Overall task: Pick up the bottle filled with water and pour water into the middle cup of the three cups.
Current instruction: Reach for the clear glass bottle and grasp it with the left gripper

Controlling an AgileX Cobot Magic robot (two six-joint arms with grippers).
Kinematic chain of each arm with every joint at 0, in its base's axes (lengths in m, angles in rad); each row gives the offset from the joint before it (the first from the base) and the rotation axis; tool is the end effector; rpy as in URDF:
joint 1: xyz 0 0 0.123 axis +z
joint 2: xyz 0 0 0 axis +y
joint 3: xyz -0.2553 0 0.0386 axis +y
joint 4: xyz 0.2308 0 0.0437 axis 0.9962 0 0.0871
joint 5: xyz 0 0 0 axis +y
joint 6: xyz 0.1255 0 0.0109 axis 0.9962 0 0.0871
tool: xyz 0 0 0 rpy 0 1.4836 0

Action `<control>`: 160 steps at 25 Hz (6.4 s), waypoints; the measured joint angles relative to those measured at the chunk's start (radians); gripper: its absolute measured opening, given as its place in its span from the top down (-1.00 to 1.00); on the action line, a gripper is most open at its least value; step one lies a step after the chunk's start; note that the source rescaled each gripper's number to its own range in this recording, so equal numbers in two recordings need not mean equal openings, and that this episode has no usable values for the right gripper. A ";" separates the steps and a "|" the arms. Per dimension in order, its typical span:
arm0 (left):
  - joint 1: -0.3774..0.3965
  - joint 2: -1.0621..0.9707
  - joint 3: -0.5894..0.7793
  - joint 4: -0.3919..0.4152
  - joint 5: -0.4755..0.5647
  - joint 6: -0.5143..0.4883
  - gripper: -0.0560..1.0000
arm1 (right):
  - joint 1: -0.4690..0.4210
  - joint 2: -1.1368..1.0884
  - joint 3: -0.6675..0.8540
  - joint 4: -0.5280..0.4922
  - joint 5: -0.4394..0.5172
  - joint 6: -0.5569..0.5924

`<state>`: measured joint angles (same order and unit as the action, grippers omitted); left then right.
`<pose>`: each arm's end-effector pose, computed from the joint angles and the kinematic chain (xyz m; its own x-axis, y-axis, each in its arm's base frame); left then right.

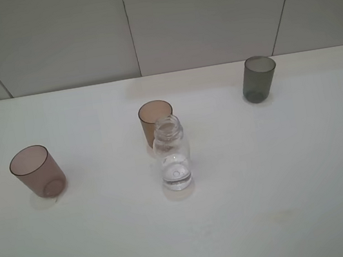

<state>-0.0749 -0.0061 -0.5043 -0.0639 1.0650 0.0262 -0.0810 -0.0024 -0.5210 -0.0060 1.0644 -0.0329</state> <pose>0.0362 -0.0098 0.2543 -0.4491 0.0289 -0.8930 0.1223 0.9921 -0.0294 0.0357 -0.0036 0.2589 -0.4397 -0.0002 -0.8981 0.0699 0.9970 -0.0345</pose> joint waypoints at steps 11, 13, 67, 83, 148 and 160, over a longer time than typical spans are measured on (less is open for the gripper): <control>-0.016 0.200 -0.033 -0.075 -0.088 0.001 -0.76 | 0.000 0.000 0.000 0.000 0.000 0.000; -0.016 0.317 -0.059 -0.147 -0.149 0.032 -0.76 | 0.000 0.000 0.000 0.006 0.000 0.000; -0.799 1.658 0.337 0.138 -2.160 -0.026 -0.76 | 0.000 0.000 0.000 0.006 0.000 0.000; -0.799 1.963 0.199 0.064 -2.274 -0.007 -0.76 | 0.000 0.000 0.000 0.006 0.000 0.000; -0.758 2.174 -0.077 0.064 -2.277 -0.026 -0.76 | 0.000 0.000 0.000 0.006 0.000 0.000; -0.757 2.185 -0.122 0.081 -2.277 -0.026 -0.76 | 0.000 0.000 0.000 0.006 0.000 0.000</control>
<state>-0.8323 2.1790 -0.6266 0.0167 -1.2122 0.0000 -0.0810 -0.0024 -0.5210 0.0000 1.0644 -0.0329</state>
